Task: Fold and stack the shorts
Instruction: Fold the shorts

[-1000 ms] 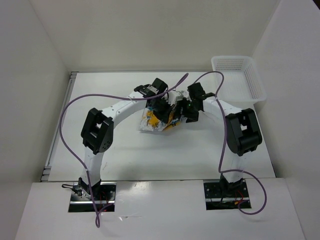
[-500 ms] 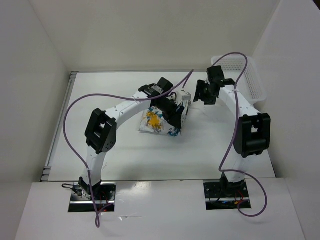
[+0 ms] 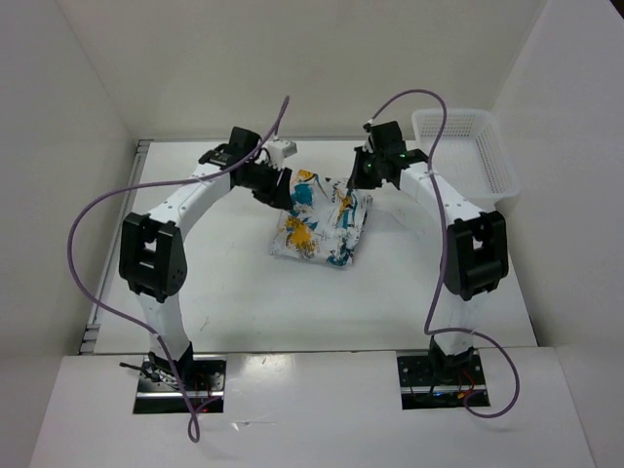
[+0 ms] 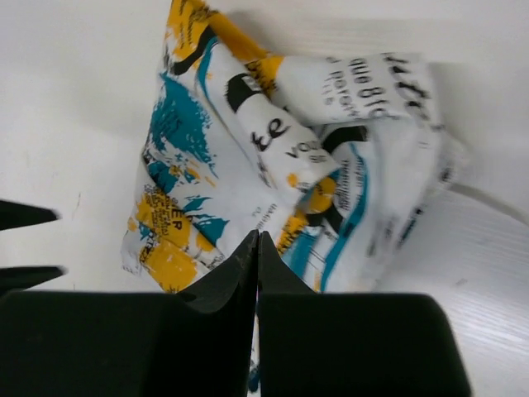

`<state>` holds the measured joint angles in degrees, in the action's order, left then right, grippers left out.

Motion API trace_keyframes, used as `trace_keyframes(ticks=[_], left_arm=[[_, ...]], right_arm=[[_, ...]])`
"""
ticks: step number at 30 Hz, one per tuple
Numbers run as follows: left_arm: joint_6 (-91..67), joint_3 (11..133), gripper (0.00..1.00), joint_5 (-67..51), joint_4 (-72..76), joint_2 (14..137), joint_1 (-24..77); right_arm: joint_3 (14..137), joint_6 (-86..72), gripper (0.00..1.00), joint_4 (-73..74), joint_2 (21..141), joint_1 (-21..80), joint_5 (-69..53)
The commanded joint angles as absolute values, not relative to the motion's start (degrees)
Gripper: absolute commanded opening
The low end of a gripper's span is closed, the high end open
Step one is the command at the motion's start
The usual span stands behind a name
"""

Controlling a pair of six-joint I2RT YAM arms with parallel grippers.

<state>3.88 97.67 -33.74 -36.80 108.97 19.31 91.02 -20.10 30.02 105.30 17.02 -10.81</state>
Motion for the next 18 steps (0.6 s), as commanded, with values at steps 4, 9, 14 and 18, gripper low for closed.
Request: trace_keyframes(ticks=[4, 9, 14, 18], left_arm=[[1.9, 88.0, 0.53, -26.6, -32.7, 113.5, 22.1], [-0.1, 86.9, 0.56, -26.1, -30.6, 117.1, 22.1], [-0.6, 85.0, 0.56, -24.8, -30.6, 119.6, 22.7], [-1.8, 81.3, 0.56, -25.3, -28.7, 119.0, 23.8]], right_arm=[[96.1, -21.8, 0.03, 24.0, 111.8, 21.8, -15.4], [98.4, -22.8, 0.0, 23.4, 118.1, 21.8, -9.3], [99.7, -20.2, 0.0, 22.8, 122.6, 20.0, -6.9], [101.9, -17.9, 0.0, 21.5, 126.1, 18.8, -6.9]])
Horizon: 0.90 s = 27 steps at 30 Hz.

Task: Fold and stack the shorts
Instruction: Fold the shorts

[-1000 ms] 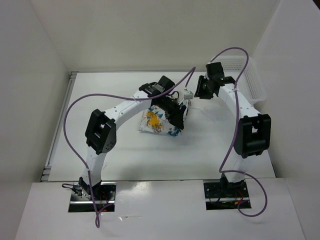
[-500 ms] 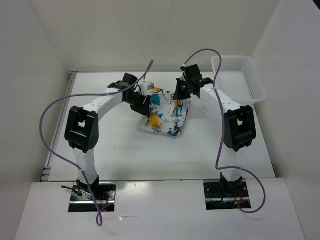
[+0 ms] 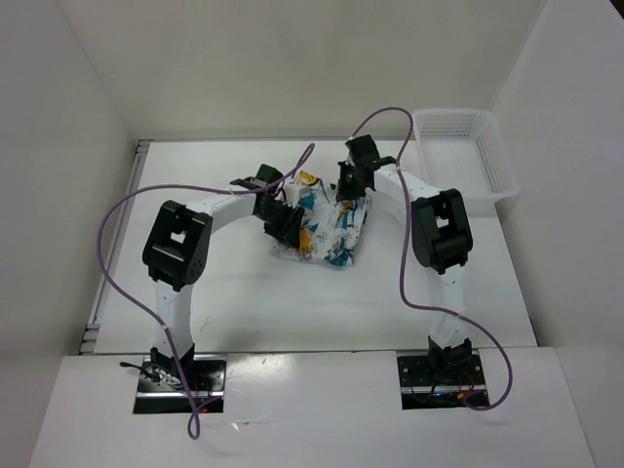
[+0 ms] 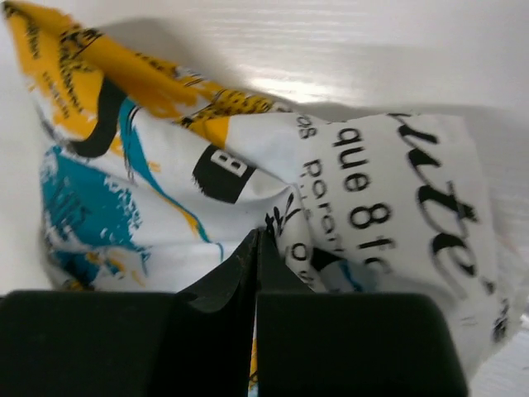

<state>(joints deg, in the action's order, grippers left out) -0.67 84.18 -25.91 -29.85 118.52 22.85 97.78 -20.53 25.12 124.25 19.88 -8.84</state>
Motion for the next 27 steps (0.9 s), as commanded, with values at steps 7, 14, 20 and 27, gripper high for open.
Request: trace_keyframes(ticks=[7, 14, 20, 27], left_arm=[[-2.4, 79.4, 0.57, -25.3, -28.7, 117.9, 25.0], [-4.0, 75.3, 0.65, -27.2, -27.1, 111.8, 25.5], [-5.8, 71.9, 0.73, -26.5, -24.4, 108.1, 25.5], [-6.9, 77.6, 0.99, -24.2, -26.4, 104.6, 25.5]], right_arm=[[107.1, -15.3, 0.0, 20.9, 130.9, 18.8, -6.9], [112.1, -14.2, 0.03, 20.9, 129.5, 19.3, -15.7], [111.5, -13.4, 0.07, 21.5, 122.5, 21.0, -18.4], [108.2, -5.7, 0.12, 26.3, 109.2, 21.5, -9.7]])
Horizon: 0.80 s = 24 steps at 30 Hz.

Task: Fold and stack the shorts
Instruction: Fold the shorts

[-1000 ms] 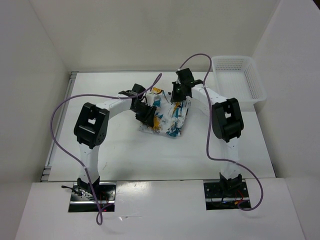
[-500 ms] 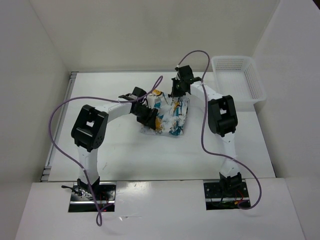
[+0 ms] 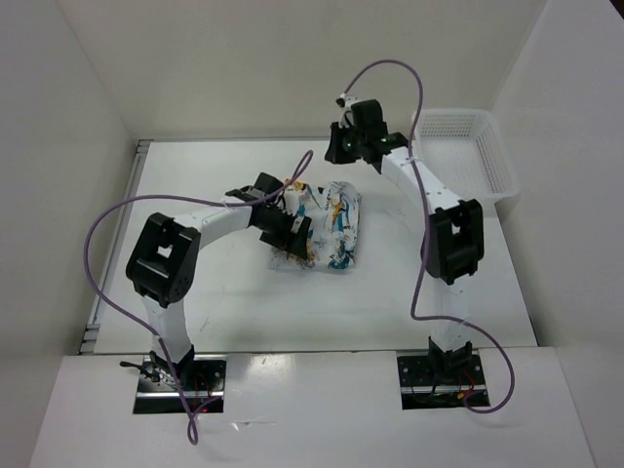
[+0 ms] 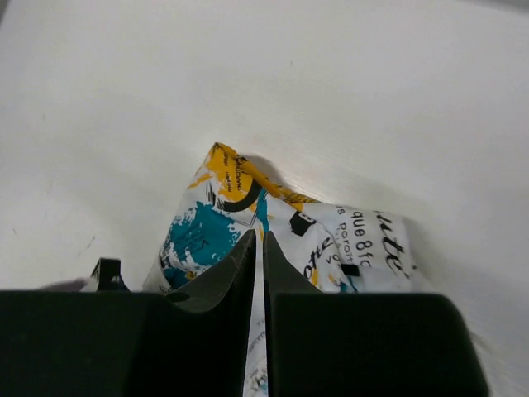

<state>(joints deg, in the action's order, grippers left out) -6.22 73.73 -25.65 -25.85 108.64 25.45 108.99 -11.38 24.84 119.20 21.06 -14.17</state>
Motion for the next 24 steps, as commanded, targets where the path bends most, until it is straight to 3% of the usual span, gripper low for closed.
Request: trace_keyframes(ticks=[1, 6, 11, 17, 24], left_arm=[[-6.4, 78.7, 1.0, -22.1, -26.9, 103.0, 25.5], [-4.0, 84.2, 1.0, -17.8, -29.6, 97.4, 25.5], [0.0, 82.1, 1.0, -6.1, -29.5, 93.9, 24.4], [0.0, 79.7, 1.0, -7.9, -28.2, 93.3, 6.7], [-0.5, 78.6, 1.0, -9.4, -27.7, 93.3, -2.3]], right_arm=[[107.1, -2.2, 0.12, 27.0, 107.9, 21.5, -6.0], [98.6, -0.4, 0.12, 33.3, 102.9, 18.4, 2.5], [87.7, 4.8, 0.12, 31.1, 103.0, 16.8, 15.4], [94.6, 2.9, 0.1, 29.8, 110.8, 8.8, 12.0], [100.4, 10.2, 0.08, 30.2, 123.7, 8.8, 6.0]])
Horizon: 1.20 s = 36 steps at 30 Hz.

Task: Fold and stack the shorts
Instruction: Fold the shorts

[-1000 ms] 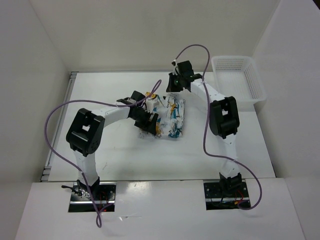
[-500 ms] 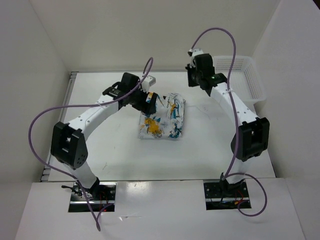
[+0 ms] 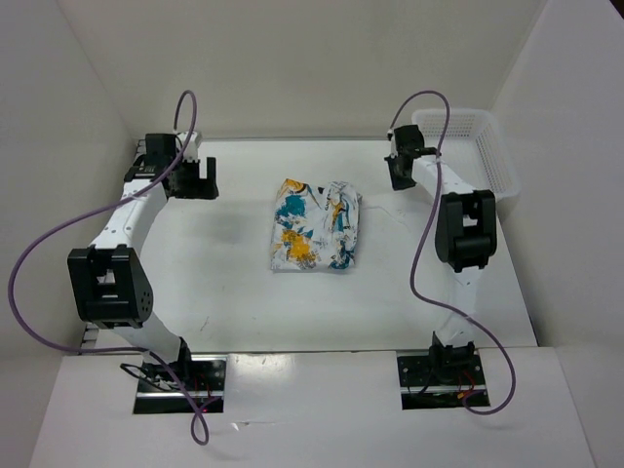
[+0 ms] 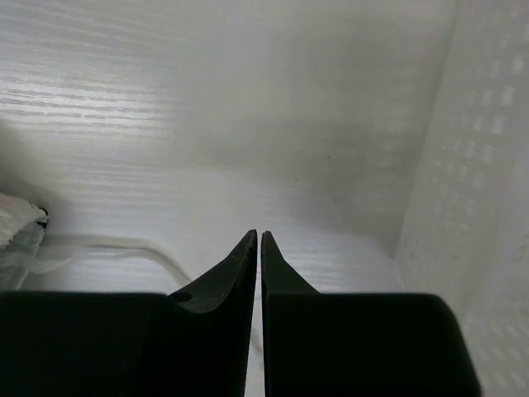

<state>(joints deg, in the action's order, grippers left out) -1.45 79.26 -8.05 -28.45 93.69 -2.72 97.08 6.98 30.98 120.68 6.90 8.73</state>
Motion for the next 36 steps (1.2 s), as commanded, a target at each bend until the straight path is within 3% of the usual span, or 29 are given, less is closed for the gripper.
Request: trace_keyframes(ticks=[1, 11, 15, 22, 26, 29, 36], left_arm=[[-0.5, 78.1, 1.0, -9.4, -27.7, 93.3, -2.3], [0.0, 79.5, 1.0, -7.0, -28.2, 93.3, -2.8], [0.5, 80.0, 1.0, -5.4, -28.2, 92.8, -2.8], [0.5, 80.0, 1.0, -6.0, -28.2, 92.2, -4.7], [0.5, 80.0, 1.0, -6.5, -28.2, 91.7, -5.3], [0.5, 80.0, 1.0, -7.0, -28.2, 91.1, -5.3], [0.0, 78.9, 1.0, -8.3, -28.2, 89.3, -6.3]], right_arm=[[100.9, 10.2, 0.08, 30.2, 124.4, 8.8, 6.5], [94.8, 10.2, 0.08, 30.6, 128.0, 9.8, 10.7], [87.3, 9.4, 0.08, 32.4, 124.3, 9.8, 10.1], [74.2, 9.2, 0.08, 35.8, 114.4, 17.9, 0.8], [71.7, 11.2, 0.07, 35.8, 110.2, 30.5, -1.4], [71.2, 9.4, 0.05, 36.0, 108.6, 32.7, -5.4], [66.9, 10.3, 0.03, 38.0, 101.5, 33.2, -2.4]])
